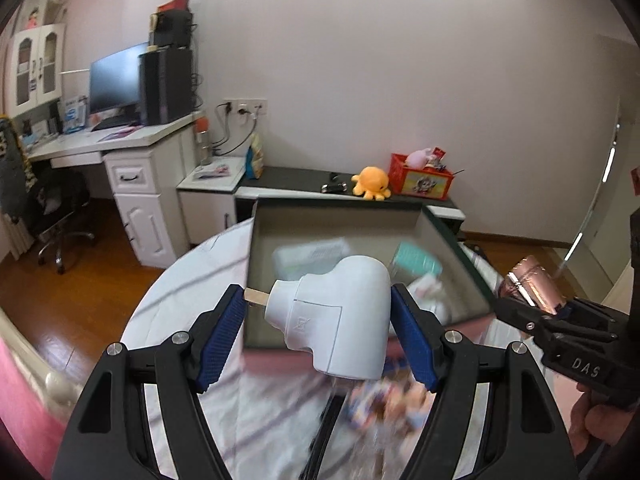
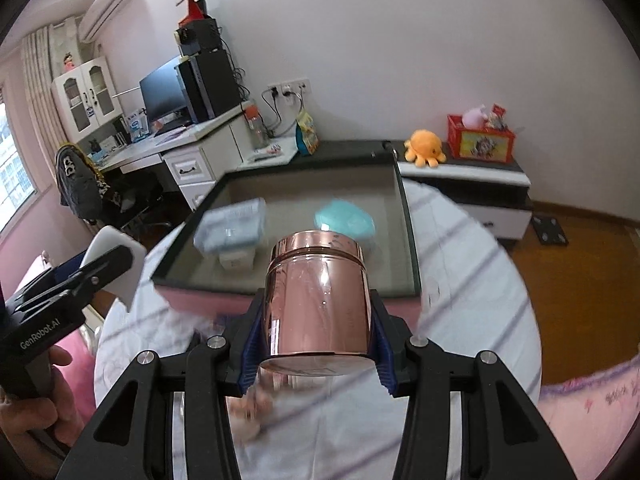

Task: Organize rigid objects
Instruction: 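Carry the adapter and canister into the pink box and release them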

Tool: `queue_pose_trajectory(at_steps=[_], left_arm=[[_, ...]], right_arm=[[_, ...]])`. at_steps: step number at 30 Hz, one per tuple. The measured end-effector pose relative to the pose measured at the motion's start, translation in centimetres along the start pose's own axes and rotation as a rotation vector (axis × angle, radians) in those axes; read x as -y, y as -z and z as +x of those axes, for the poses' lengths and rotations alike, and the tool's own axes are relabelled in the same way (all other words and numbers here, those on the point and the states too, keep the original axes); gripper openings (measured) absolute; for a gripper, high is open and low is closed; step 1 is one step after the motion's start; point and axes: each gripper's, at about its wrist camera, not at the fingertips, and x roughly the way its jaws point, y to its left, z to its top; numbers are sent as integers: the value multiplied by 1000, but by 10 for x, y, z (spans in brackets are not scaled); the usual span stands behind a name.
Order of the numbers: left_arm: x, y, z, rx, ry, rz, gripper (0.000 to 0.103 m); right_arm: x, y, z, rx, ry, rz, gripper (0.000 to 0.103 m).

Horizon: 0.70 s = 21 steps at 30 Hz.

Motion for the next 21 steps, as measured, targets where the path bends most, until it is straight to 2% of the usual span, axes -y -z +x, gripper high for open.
queue_pose_trajectory(at_steps=[2,8,12,16,21], left_arm=[[2,-17,17,0,13,3,74],[10,-62,91,-47,-24,41,74],[8,-83,136,-79,-54,41,74],[6,-91,174,-122,-72,36,74],[7,-86,216,-225,-58,33,74]], right_arm=[[0,-16,12,-2,-6,-8,47],[8,-68,78,-51,-9,-4,48],[13,-84,118,-86,-7,14,48],[21,-94,156,-138,15,23,48],[32,-95,191,-211,22,60,48]])
